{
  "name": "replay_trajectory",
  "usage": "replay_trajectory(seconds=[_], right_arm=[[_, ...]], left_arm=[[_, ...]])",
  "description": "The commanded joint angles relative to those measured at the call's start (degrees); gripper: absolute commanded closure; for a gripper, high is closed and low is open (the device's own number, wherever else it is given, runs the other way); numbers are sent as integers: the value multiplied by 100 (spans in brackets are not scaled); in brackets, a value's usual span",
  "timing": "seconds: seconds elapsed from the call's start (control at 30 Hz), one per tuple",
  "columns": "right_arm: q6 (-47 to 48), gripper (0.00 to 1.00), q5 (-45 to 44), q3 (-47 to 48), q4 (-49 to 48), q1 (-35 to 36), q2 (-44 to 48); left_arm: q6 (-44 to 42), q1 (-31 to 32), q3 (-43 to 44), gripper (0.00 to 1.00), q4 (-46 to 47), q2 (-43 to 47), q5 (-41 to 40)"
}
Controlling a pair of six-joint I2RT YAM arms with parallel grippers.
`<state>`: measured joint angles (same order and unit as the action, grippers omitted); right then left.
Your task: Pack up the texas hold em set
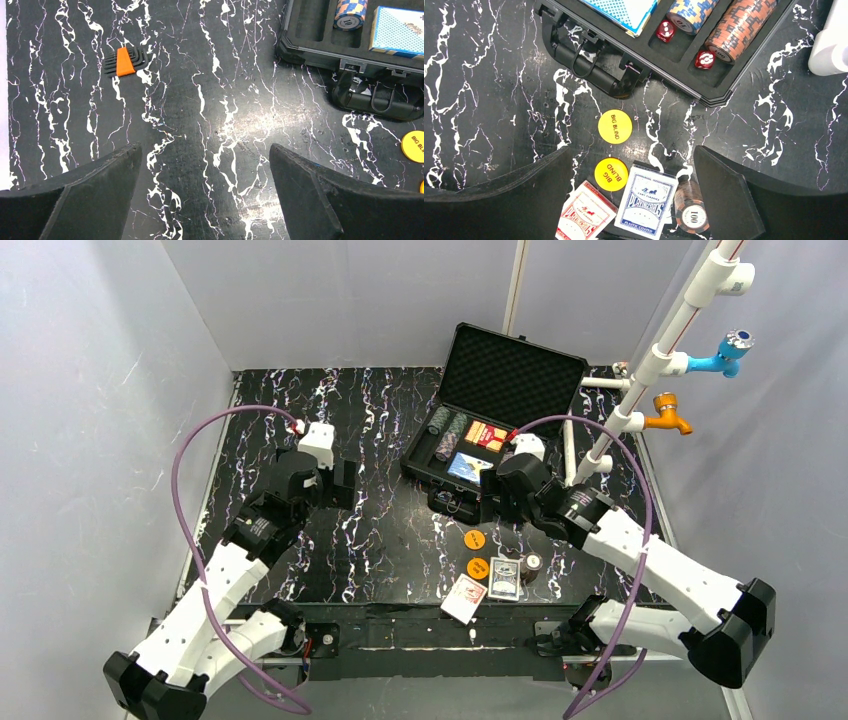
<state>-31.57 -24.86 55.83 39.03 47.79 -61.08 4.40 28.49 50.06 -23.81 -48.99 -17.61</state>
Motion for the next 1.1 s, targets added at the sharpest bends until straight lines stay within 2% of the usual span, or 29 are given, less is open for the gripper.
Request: replay_trajectory(seconds=[0.0, 0.53, 0.73, 1.07], right_arm=[[-125, 2, 96, 182, -88, 20, -118], [-434, 2, 298, -130, -137, 20, -130], [-893, 1, 726, -473, -102, 20, -633], [-630, 2, 1340, -703, -497, 49, -1326]], left_arm=[[42, -28, -77, 2, 35, 192, -54], [25, -28, -98, 2, 26, 231, -32], [28, -28, -111, 2, 2, 300, -24], [17, -23, -133, 2, 0, 381, -32]])
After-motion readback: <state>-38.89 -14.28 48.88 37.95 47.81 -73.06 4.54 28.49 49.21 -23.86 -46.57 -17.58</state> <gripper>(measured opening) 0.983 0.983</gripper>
